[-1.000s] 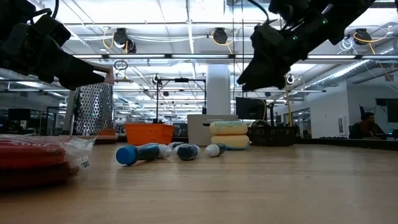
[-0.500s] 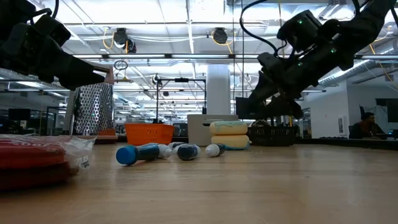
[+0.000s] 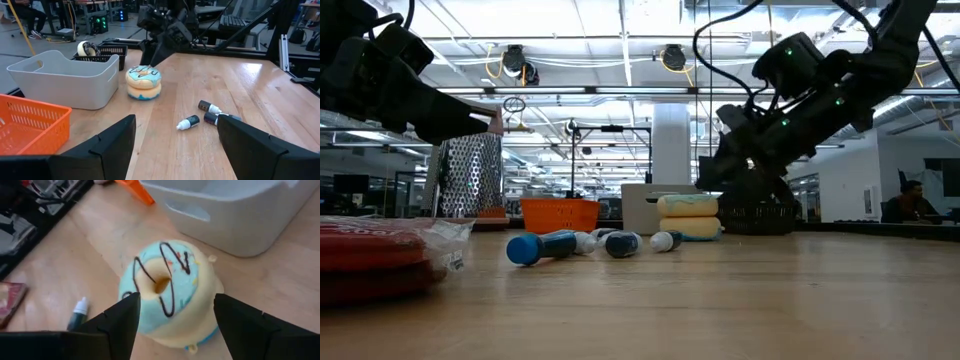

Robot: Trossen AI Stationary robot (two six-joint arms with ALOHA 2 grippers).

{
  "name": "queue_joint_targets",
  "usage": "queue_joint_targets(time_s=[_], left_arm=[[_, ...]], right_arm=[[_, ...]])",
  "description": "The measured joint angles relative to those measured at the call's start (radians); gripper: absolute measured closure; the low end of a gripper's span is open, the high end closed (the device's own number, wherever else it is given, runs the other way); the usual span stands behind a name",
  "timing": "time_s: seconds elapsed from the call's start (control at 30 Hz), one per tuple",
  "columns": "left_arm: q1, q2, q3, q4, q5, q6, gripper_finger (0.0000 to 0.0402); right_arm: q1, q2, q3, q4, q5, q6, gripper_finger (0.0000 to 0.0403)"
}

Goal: Pick & Place Food Item
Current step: Put the light blue doughnut into the black bin

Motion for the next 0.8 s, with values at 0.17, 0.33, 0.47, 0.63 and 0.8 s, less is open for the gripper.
queue_joint_targets(time_s=[0.17,0.33,0.47,0.63,0.8], left_arm=[[0.0,0.0,0.0,0.0,0.0,0.0,0.0119],[0.0,0.0,0.0,0.0,0.0,0.0,0.0119],[0.0,0.0,0.0,0.001,0.0,0.0,0.0119],[0.0,0.0,0.0,0.0,0.0,0.0,0.0119],[0.0,0.0,0.0,0.0,0.0,0.0,0.0119]], right_arm=[[0.0,0.033,0.0,0.041,0.0,0.0,0.0177],[-0.009,0.048,0.0,0.065,-0.004,0.0,0.0207],[-0.01,0.048,0.0,0.079,-0.004,-0.013,0.0241],[-0.013,0.047,0.0,0.086,-0.004,-0.031,0.0289],[-0.014,0.047,0.0,0.089,-0.005,-0.077,0.0335]])
